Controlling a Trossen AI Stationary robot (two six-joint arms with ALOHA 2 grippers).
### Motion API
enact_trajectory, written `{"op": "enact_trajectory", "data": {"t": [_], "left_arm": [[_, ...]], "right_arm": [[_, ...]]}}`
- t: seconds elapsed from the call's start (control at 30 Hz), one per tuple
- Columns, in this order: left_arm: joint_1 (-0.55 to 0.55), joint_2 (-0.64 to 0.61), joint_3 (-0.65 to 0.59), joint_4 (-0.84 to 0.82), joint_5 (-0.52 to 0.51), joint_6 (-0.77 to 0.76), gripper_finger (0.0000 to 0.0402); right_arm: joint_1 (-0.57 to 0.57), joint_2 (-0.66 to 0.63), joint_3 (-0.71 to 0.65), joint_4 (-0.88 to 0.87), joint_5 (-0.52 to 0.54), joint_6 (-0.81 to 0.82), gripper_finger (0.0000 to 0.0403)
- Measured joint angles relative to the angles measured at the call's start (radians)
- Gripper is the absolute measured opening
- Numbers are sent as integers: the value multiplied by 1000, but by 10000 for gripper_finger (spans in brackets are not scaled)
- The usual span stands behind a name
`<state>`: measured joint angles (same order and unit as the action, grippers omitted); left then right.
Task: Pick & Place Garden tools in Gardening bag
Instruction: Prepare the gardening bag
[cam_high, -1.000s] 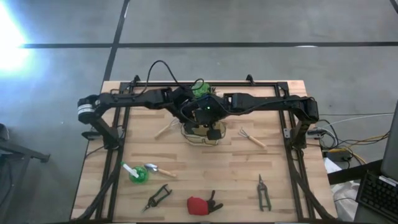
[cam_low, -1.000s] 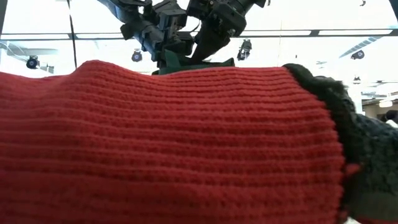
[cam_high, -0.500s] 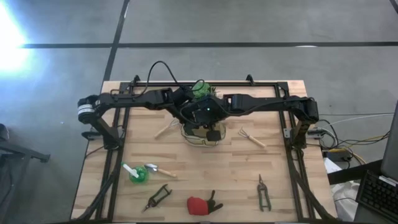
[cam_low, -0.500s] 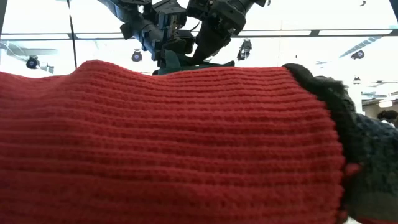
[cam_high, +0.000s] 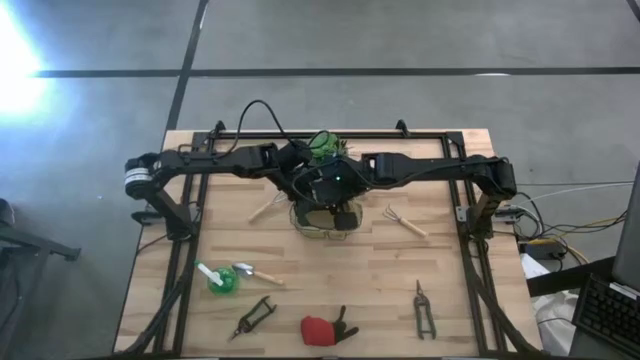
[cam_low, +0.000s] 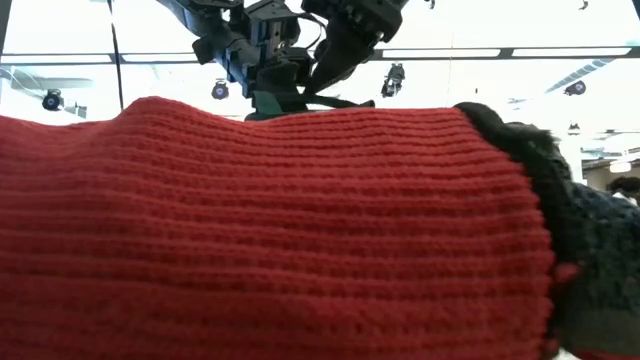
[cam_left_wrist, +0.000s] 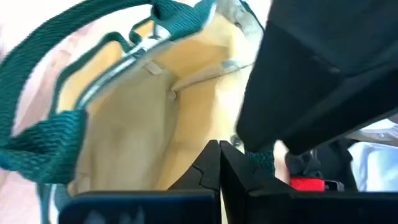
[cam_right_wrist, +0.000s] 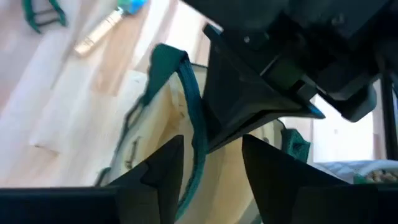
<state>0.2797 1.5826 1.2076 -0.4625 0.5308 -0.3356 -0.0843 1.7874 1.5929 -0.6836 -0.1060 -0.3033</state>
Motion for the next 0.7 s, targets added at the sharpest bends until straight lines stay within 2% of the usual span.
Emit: {"op": "enact_trajectory", "data": {"t": [0.13, 0.3, 0.5, 0.7], "left_arm": [[-9, 0, 0, 0, 21, 1, 0], [-18, 0, -2, -1, 40, 1, 0], [-24, 0, -2, -1, 60, 3, 0], [-33, -1, 0, -3, 65, 27, 0]], "right_arm": [[-1, -13, 0, -3, -59, -3, 174], [0, -58, 0, -52, -63, -21, 177], [13, -154, -7, -116, -59, -34, 162], [2, -278, -103, -128, 34, 44, 140]]}}
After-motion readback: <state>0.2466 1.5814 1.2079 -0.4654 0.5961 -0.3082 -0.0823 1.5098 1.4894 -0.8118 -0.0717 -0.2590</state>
